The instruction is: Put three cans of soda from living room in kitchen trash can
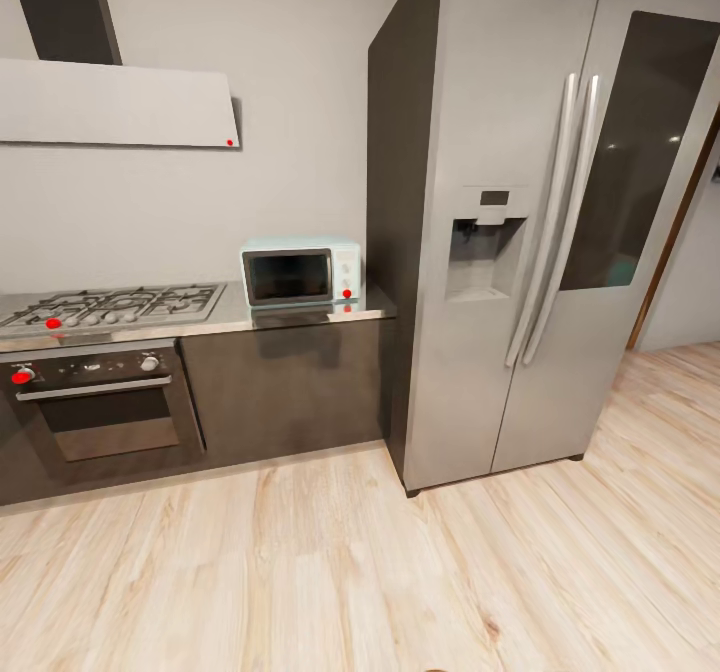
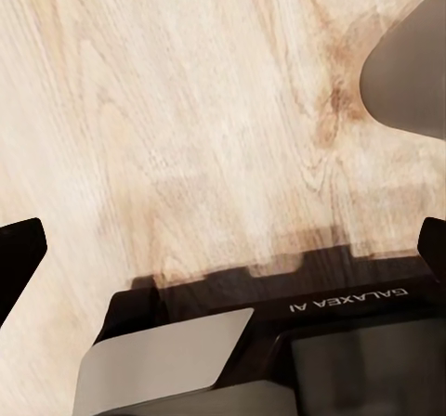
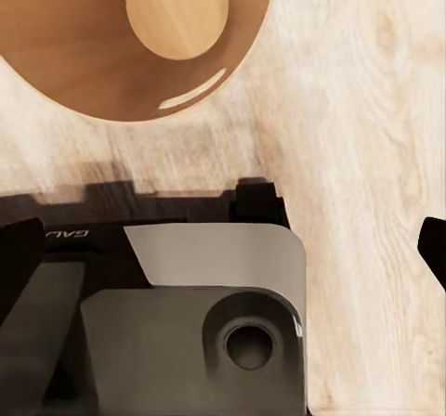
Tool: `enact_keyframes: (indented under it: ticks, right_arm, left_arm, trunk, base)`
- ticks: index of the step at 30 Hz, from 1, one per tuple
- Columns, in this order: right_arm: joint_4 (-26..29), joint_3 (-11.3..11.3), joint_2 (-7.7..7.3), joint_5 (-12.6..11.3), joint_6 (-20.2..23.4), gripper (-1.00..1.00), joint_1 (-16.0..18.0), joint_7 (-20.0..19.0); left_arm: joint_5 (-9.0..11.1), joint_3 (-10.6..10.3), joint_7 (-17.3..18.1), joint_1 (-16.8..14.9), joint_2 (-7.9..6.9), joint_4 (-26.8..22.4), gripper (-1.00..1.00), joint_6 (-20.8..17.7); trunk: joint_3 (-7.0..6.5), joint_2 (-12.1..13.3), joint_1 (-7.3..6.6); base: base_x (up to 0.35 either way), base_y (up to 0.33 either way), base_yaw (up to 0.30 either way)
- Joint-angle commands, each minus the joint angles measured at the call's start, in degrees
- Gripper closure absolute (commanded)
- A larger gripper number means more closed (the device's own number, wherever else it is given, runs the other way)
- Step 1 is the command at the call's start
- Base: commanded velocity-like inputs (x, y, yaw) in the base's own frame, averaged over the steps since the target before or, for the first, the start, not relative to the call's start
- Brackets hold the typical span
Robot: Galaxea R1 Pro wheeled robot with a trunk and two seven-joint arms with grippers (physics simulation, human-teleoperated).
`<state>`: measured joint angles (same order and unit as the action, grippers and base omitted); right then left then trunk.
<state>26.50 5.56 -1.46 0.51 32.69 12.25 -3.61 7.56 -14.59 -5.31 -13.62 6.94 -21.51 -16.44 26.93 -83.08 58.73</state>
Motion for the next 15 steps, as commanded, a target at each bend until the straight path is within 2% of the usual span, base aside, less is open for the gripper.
enact_keyframes:
  ticks: [1,9,15]
  right_arm:
    - [0.0,-0.1,-0.01,0.0,0.0,-1.0,0.0,0.0]
    - [0.5,-0.4,-0.08,0.2,-0.1,-1.0,1.0,0.0]
    - [0.4,-0.4,-0.3,0.1,0.0,-1.0,4.5,-0.1]
  left_arm:
    - [0.0,0.0,0.0,0.0,0.0,0.0,-1.0,0.0]
    - [0.0,0.0,0.0,0.0,0.0,-0.1,-1.0,0.0]
    - [0.0,0.0,-0.1,0.0,0.0,-0.1,-1.0,0.0]
  trunk:
    - [0.0,0.0,0.0]
    - [0.0,0.0,0.0]
    - [0.0,0.0,0.0]
  base:
    - [0.0,0.0,0.0]
    - [0.0,0.0,0.0]
    - [0.0,0.0,0.0]
